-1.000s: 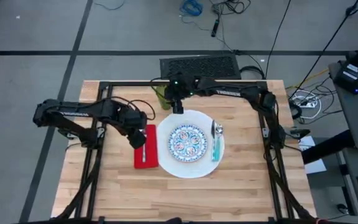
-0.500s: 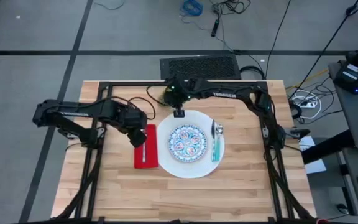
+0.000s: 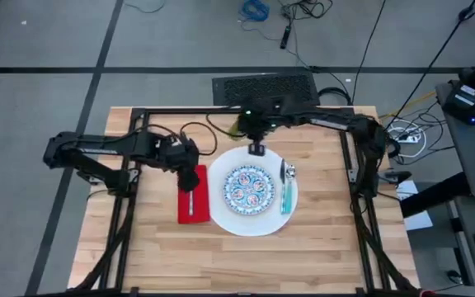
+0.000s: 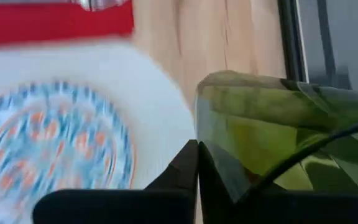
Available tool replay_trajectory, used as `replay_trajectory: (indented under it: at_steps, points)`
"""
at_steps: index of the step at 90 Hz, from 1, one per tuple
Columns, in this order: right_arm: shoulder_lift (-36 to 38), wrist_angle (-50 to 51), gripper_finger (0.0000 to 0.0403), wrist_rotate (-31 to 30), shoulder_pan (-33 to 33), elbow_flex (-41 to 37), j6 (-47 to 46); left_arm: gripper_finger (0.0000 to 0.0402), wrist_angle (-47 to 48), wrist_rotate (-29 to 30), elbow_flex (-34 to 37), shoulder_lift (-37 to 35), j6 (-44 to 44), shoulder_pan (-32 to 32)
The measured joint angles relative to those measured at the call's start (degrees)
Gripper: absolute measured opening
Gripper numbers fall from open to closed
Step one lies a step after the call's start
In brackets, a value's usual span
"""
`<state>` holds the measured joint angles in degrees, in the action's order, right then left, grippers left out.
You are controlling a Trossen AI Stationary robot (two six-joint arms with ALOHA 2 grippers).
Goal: Set table place
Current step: Put the green cup to the top right of the blue patterned plate on the white tablemat
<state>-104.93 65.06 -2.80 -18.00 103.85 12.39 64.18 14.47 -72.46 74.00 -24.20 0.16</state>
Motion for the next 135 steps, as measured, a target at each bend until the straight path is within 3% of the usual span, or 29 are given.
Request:
replay_trajectory:
  at_steps: [9, 19, 38, 56, 75, 112, 135]
  points:
    - [0.5, 10.8, 0.0001, 0.0, 0.0, -0.3, -5.6, 0.0095, -3.6, 1.2, 0.9, 0.0, 4.9, 1.9]
    - [0.6, 15.2, 0.0, -0.1, 0.0, -3.1, -8.1, 0.0095, -5.7, 5.1, 1.2, 0.0, 9.5, 3.2]
    - [0.5, 10.8, 0.0, -0.3, -2.4, -11.5, -12.3, 0.0095, -6.8, 10.2, 1.3, 0.0, 13.0, 4.8]
    - [0.4, 2.6, 0.0, -0.6, -3.7, -15.8, -13.2, 0.0095, -6.8, 10.5, 1.3, 0.0, 13.2, 5.1]
    - [0.4, 2.6, 0.0, -3.4, -4.1, -16.2, -14.3, 0.0095, -6.7, 10.1, 1.3, 0.0, 13.5, 5.1]
    - [0.4, 4.1, 0.0, -2.9, -4.4, -16.2, -14.7, 0.0095, -6.7, 9.8, 1.3, 0.0, 14.1, 5.1]
    - [0.4, 4.1, 0.0, -1.0, 1.9, -16.2, -18.3, 0.0095, -6.7, 9.8, 1.3, 0.0, 14.0, 5.1]
